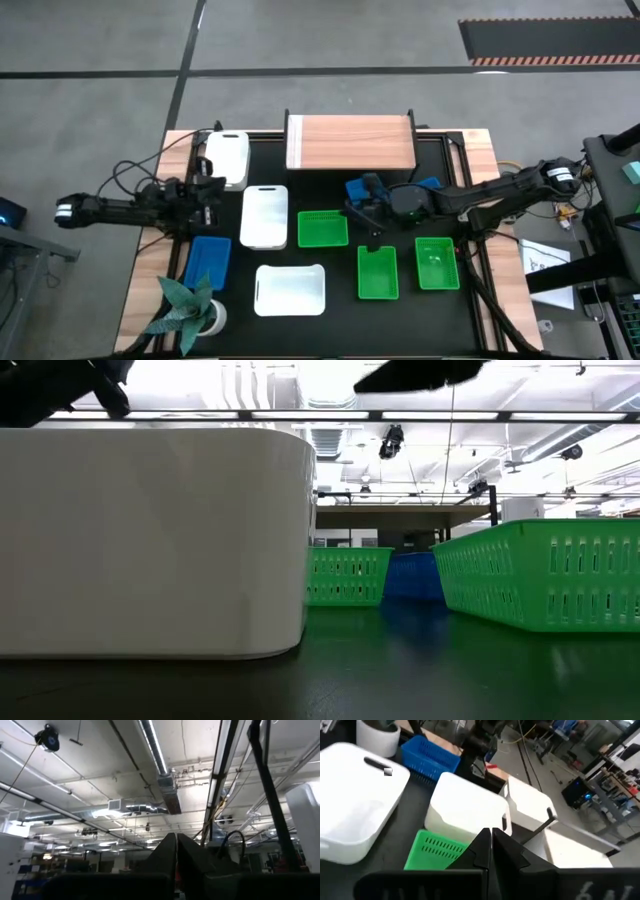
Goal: Stack baskets on shelf by color
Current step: Put the middle white bin on the shelf
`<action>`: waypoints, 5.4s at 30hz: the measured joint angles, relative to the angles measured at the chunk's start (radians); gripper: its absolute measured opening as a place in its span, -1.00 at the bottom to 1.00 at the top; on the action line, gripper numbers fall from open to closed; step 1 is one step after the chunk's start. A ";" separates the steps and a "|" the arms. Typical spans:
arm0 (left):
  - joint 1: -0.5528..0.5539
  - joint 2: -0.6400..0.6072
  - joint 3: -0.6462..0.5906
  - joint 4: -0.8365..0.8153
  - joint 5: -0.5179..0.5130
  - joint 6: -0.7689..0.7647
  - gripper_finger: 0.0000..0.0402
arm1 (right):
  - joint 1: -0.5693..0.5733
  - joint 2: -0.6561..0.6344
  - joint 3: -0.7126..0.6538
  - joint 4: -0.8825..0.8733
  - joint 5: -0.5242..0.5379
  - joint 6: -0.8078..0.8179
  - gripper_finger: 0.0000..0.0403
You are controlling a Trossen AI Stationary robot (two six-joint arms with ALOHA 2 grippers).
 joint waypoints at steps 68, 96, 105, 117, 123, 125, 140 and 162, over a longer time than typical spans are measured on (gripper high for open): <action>0.000 0.007 -0.001 0.008 -0.088 0.000 -1.00 | 0.008 0.793 0.821 -0.326 -0.214 0.230 -0.13; 0.000 0.006 -0.001 0.008 -0.088 0.000 -1.00 | -0.002 0.974 0.861 -0.087 -0.205 0.240 -0.28; 0.000 0.006 -0.001 0.008 -0.088 0.001 -1.00 | -0.023 0.995 0.897 -0.111 -0.203 0.235 -0.31; 0.000 0.006 -0.001 0.008 -0.088 0.001 -1.00 | -0.053 0.995 0.894 -0.200 -0.215 0.297 -0.38; 0.000 0.006 -0.001 0.009 -0.088 0.001 -1.00 | -0.054 0.996 0.894 -0.200 -0.262 0.309 -0.50; 0.000 0.006 -0.001 0.011 -0.088 0.001 -1.00 | -0.056 0.996 0.893 -0.200 -0.270 0.308 -0.56; 0.000 0.005 0.000 0.034 -0.088 0.008 -1.00 | -0.056 0.995 0.893 -0.198 -0.267 0.295 -0.96; 0.000 0.006 0.000 0.034 -0.088 0.007 -1.00 | -0.017 0.763 0.893 -0.437 -0.254 0.102 -0.96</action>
